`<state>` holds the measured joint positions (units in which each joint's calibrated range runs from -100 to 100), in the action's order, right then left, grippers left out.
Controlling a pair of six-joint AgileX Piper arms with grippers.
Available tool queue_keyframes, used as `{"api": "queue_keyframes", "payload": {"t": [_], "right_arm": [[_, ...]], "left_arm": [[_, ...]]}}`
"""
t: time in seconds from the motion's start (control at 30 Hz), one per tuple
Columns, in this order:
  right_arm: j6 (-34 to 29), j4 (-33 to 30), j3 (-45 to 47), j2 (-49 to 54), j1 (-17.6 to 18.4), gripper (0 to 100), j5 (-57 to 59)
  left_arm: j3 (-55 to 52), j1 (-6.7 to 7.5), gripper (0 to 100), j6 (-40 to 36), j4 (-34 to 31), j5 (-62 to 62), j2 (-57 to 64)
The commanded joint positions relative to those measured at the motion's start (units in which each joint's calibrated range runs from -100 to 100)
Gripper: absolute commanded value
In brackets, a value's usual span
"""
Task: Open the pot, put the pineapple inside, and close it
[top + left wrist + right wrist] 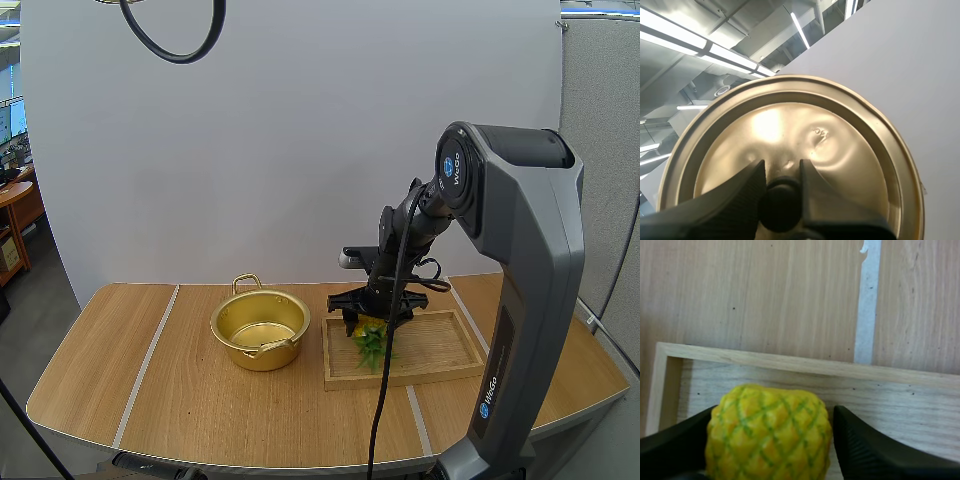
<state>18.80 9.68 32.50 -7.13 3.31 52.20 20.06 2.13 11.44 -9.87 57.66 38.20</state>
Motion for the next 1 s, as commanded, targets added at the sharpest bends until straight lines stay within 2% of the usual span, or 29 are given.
{"api": "queue_keyframes", "payload": {"t": [0.0,0.1,0.13,0.23,0.27,0.43,0.63,0.83,0.97], "right_arm": [[-0.42,-0.66,-0.23,0.09,0.02,100,-0.36],[-0.42,-1.31,-0.23,0.09,0.02,100,-0.36],[-0.42,-1.46,-0.23,0.09,0.02,84,-0.12],[-0.42,-1.46,-0.23,0.09,0.02,19,0.49],[-0.42,-1.46,-0.23,0.09,0.02,0,0.62],[-0.22,-1.88,-0.23,2.29,0.02,0,0.86],[-0.22,-1.88,-0.23,11.54,1.63,0,2.14],[-0.2,-1.88,-0.23,23.02,6.79,0,1.58],[-0.2,-2.87,-1.42,25.99,11.52,0,0.94]], "left_arm": [[0.43,-0.13,0,-0.55,-0.66,-1.94,0.27],[0.43,-0.13,0,-0.55,-0.66,-1.94,0.27],[0.43,-0.13,0,-0.55,-0.66,-1.94,0.27],[0.43,-0.13,0,-0.55,-0.66,-1.94,0.27],[0.43,-0.13,0,-0.55,-0.66,-1.94,0.27],[0.43,-0.13,0,-0.55,-0.66,-1.94,0.27],[0.43,-0.13,0,-0.55,-0.66,-1.94,0.27],[0.43,-0.13,0,-0.55,-0.66,-1.94,0.27],[0.43,-0.13,0,-0.55,-0.66,-1.94,0.27]]}}
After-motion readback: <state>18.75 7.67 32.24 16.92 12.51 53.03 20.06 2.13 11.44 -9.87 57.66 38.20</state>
